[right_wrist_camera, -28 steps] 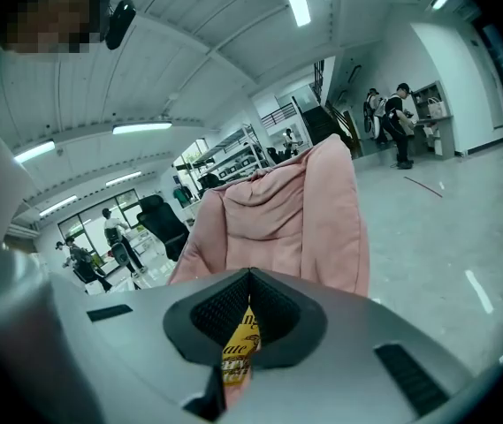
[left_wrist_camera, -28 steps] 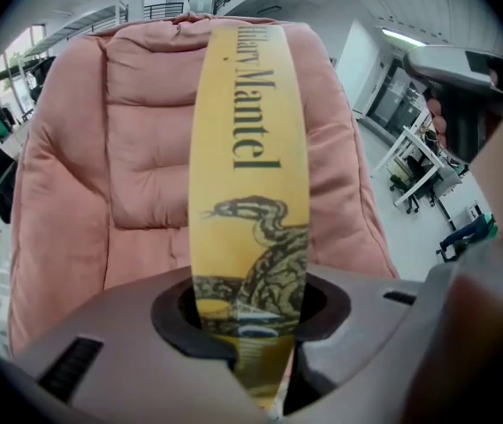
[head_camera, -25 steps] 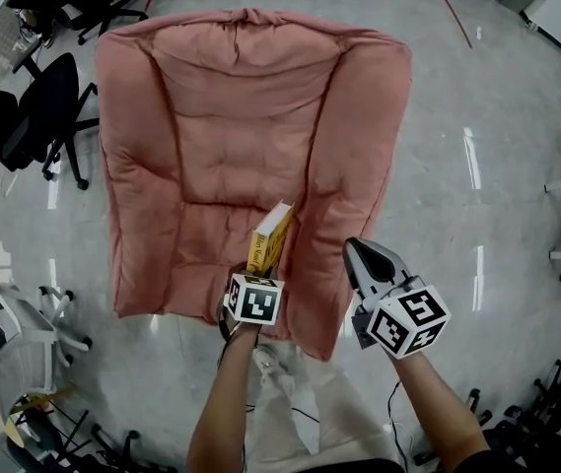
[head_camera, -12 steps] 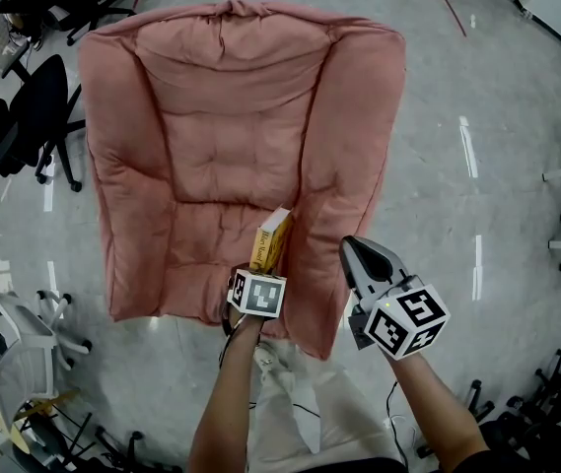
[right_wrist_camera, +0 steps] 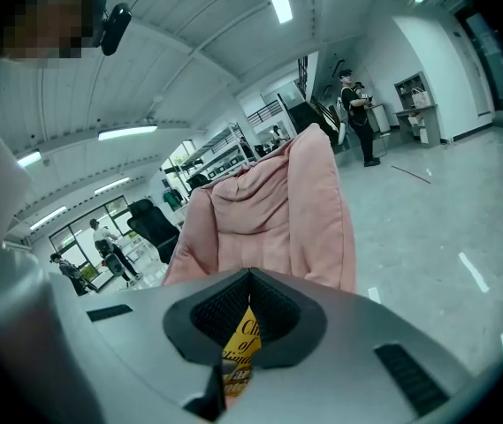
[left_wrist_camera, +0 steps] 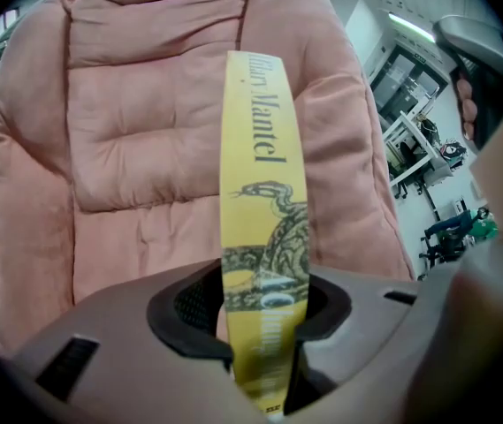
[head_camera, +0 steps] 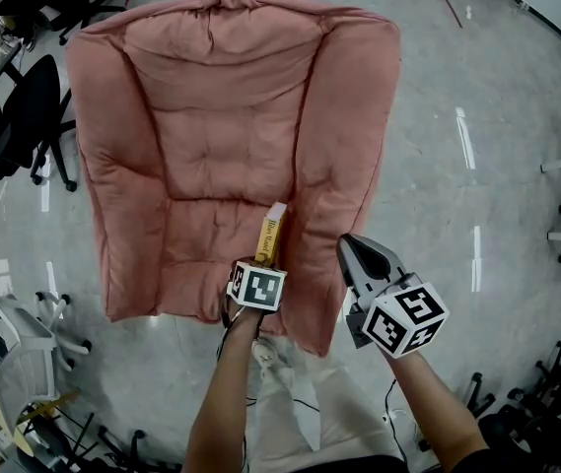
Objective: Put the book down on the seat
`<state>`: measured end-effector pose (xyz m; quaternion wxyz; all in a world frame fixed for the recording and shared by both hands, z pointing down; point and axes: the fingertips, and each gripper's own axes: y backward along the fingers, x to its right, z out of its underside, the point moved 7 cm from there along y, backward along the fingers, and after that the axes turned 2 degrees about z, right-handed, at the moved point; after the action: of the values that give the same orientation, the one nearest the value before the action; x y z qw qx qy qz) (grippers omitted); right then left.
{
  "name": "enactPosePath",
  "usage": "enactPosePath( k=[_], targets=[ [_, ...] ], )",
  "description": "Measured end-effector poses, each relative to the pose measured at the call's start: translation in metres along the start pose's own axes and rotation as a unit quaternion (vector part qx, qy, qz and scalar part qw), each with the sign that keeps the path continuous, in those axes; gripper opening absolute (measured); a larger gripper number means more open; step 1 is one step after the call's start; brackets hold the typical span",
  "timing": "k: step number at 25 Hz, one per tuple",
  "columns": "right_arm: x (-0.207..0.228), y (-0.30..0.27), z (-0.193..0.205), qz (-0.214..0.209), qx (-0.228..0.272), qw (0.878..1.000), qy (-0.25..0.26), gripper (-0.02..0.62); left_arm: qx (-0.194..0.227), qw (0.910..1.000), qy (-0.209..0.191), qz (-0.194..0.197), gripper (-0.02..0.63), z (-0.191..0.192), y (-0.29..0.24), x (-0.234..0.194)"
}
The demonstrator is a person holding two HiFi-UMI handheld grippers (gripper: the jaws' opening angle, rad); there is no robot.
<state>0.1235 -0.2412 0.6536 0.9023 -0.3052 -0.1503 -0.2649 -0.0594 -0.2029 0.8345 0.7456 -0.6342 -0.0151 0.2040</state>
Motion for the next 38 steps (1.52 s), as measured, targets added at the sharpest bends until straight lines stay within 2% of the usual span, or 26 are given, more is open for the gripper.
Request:
enactPosePath(
  k=[3, 9, 12, 23, 32, 38],
  targets=[
    [0.002, -0.002, 0.000, 0.000, 0.000, 1.000, -0.001, 0.017, 0.003, 0.9999, -0.007, 0.010, 0.158, -0.004, -0.002, 0.002],
    [0.005, -0.002, 0.002, 0.002, -0.003, 1.000, -0.004, 0.017, 0.019, 0.9994, -0.010, 0.028, 0.219, -0.008, -0.003, 0.007],
    [0.005, -0.001, 0.003, 0.002, -0.002, 1.000, -0.004, 0.017, 0.034, 0.9988, -0.013, 0.033, 0.221, -0.011, -0.002, 0.009],
    [0.000, 0.003, -0.007, 0.007, 0.006, 1.000, -0.002, 0.017, 0.029, 0.9980, -0.037, 0.041, 0.221, -0.015, 0.010, 0.022],
    [-0.016, 0.014, -0.018, 0.007, 0.016, 1.000, 0.003, 0.017, 0.038, 0.9976, -0.039, 0.043, 0.221, -0.013, 0.026, 0.023],
    [-0.032, 0.022, -0.024, 0.006, 0.021, 1.000, 0.008, 0.017, 0.045, 0.9968, -0.030, 0.059, 0.221, -0.010, 0.042, 0.025]
  ],
)
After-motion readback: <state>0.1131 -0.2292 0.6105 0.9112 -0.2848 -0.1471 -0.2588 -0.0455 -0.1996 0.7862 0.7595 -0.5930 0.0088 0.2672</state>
